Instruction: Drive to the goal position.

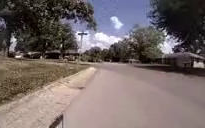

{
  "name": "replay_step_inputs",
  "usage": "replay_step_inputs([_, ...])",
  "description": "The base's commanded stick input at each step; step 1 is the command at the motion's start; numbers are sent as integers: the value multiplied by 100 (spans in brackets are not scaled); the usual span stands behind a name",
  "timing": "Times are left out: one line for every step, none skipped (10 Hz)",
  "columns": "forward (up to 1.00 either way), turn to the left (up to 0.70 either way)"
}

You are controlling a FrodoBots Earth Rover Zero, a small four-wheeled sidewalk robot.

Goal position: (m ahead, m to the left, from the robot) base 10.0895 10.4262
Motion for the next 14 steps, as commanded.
replay_step_inputs([100, 0])
replay_step_inputs([100, 0])
replay_step_inputs([100, 0])
replay_step_inputs([100, 0])
replay_step_inputs([100, 0])
replay_step_inputs([100, 0])
replay_step_inputs([100, 0])
replay_step_inputs([100, 0])
replay_step_inputs([100, 0])
replay_step_inputs([100, 0])
replay_step_inputs([100, 0])
replay_step_inputs([100, 0])
replay_step_inputs([100, 0])
replay_step_inputs([100, 0])
